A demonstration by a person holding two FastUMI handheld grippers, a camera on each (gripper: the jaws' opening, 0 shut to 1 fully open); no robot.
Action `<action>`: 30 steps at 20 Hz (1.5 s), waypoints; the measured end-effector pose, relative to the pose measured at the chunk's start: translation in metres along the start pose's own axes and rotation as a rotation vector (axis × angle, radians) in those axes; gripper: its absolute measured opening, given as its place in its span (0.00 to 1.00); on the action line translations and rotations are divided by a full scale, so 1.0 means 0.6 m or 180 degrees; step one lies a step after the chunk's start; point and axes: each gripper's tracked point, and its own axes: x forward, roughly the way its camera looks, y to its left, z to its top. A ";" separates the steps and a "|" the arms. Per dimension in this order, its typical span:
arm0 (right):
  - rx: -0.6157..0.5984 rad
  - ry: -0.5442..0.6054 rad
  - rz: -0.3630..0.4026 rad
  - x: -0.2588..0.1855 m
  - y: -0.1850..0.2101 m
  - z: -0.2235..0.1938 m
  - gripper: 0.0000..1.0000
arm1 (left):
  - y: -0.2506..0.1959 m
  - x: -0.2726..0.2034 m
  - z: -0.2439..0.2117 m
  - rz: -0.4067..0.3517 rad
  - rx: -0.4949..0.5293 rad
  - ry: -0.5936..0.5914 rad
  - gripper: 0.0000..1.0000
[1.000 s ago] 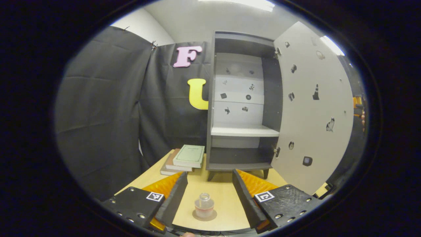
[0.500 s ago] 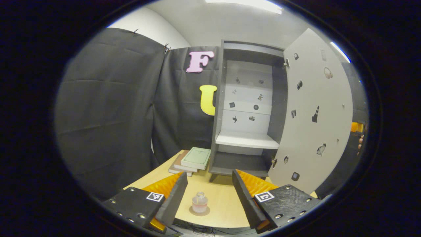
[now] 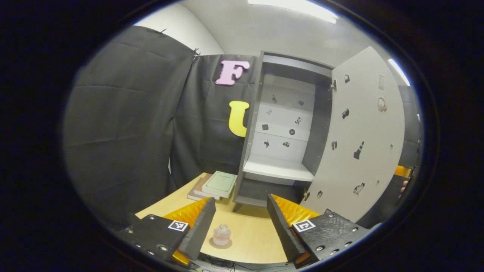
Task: Open the cabinet door with the right hand, grasp the bottle in the cabinet with the left hand and place it on the coaster, then close the cabinet door with the right hand.
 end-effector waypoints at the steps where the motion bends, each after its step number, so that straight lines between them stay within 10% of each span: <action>1: -0.0021 -0.0015 0.0001 0.003 0.013 0.004 0.92 | 0.005 0.010 -0.003 -0.0023 0.0016 0.0012 0.87; 12: -0.0084 0.0076 -0.0430 0.002 0.149 -0.014 0.97 | 0.132 0.146 -0.014 -0.0395 -0.0083 0.0116 0.83; 30: -0.0043 0.0008 0.0053 0.133 0.499 -0.040 0.90 | 0.353 0.192 -0.009 -0.0491 0.0173 0.0108 0.85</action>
